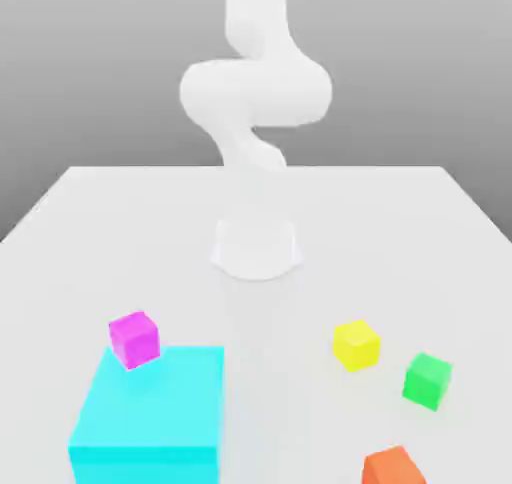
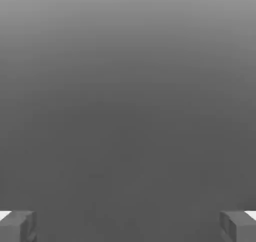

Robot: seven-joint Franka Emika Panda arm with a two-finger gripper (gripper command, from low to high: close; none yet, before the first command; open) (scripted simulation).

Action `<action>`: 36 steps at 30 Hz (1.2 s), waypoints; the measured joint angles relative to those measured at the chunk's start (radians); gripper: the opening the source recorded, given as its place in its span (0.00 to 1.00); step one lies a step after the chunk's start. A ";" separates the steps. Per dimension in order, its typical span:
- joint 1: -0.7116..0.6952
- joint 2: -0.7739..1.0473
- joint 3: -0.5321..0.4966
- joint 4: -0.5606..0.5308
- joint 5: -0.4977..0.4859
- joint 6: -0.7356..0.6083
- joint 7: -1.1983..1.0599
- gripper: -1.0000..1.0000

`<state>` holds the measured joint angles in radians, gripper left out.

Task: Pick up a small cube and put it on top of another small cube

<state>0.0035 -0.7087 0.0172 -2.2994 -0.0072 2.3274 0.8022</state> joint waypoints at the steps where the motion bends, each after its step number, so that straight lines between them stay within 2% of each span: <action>1: 0.002 0.039 0.007 0.000 -0.003 0.012 0.001 0.50; 19: 0.057 0.695 0.116 0.005 -0.085 0.208 0.039 0.50; 28: 0.108 1.020 0.137 0.007 -0.111 0.306 0.047 0.50; 33: 0.145 1.201 0.106 0.036 -0.144 0.423 0.070 0.50; 34: 0.151 1.226 0.099 0.041 -0.150 0.441 0.075 0.00; 36: 0.151 1.226 0.099 0.041 -0.150 0.442 0.075 0.00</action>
<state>0.1542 0.5170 0.1162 -2.2583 -0.1575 2.7689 0.8771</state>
